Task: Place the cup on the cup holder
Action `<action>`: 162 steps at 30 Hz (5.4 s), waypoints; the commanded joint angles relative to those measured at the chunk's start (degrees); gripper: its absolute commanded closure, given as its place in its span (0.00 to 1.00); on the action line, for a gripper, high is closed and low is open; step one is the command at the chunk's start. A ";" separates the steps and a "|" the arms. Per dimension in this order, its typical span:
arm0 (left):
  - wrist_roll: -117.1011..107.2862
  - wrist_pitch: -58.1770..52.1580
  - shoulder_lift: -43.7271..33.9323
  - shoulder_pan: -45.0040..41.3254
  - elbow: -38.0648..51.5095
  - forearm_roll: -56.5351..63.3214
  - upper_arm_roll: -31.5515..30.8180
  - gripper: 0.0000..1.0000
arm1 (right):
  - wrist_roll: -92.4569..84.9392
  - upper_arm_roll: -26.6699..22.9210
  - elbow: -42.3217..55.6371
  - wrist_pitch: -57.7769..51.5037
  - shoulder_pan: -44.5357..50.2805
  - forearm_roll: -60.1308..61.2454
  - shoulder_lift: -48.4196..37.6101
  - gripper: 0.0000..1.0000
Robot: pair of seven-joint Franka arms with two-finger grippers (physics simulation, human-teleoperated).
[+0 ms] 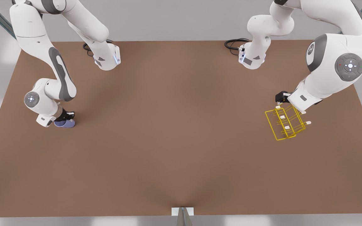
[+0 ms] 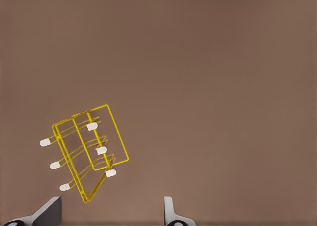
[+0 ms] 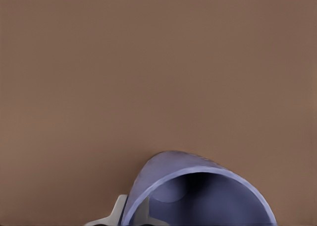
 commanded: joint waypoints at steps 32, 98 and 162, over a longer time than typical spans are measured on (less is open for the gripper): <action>-0.40 -0.51 0.73 -1.59 0.03 0.29 -0.02 0.00 | 17.18 10.14 89.96 -23.10 57.21 67.51 61.65 0.79; 55.41 50.38 22.09 -24.88 -22.03 -2.26 -0.02 0.00 | 24.83 -10.25 61.22 -62.13 29.26 5.11 0.31 0.00; 49.96 8.46 29.38 -26.38 -1.21 44.84 0.16 0.21 | 24.65 -9.99 61.22 -62.21 30.14 4.84 0.40 0.00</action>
